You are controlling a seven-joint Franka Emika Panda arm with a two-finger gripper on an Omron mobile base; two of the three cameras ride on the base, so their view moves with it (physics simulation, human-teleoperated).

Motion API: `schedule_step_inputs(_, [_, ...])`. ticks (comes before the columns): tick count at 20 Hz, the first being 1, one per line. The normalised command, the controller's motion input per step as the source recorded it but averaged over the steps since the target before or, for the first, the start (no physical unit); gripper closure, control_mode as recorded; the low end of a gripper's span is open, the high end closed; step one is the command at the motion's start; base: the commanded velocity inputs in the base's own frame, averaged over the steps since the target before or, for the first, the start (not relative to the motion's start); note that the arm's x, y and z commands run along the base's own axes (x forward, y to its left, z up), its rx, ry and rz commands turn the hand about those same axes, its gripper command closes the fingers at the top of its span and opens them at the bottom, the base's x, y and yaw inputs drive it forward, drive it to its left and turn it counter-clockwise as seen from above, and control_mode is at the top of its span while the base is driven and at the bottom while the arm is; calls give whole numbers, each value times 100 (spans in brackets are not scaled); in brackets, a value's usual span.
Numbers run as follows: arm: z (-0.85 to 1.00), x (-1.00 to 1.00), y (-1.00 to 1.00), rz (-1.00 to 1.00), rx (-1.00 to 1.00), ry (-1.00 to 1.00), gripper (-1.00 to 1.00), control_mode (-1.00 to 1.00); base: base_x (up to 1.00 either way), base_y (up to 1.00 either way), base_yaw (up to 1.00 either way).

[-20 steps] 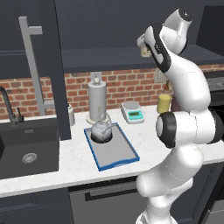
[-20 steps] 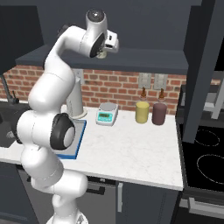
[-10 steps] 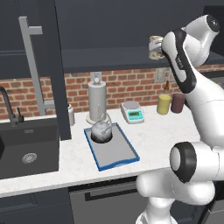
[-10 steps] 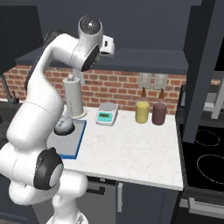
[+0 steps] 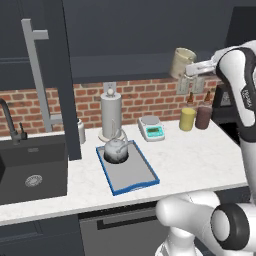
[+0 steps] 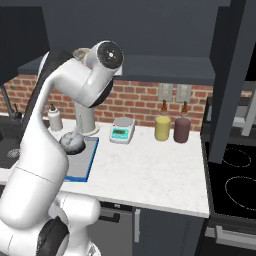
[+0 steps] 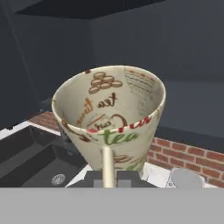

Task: Pick the kettle from the counter and place it on the tray. Then pick the mug from the cabinet and place it on the tray. Then close the cabinet doors.

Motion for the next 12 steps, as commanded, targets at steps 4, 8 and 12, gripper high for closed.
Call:
schedule_step_inputs(4, [2, -68, 37, 62, -2, 9, 100, -100, 0, 0, 0])
schedule_step_inputs(8, [-24, -35, 57, 62, -5, 20, 100, -100, 0, 0, 0])
schedule_step_inputs(12, [-80, -4, 59, 40, -7, 17, 100, -100, 0, 0, 0])
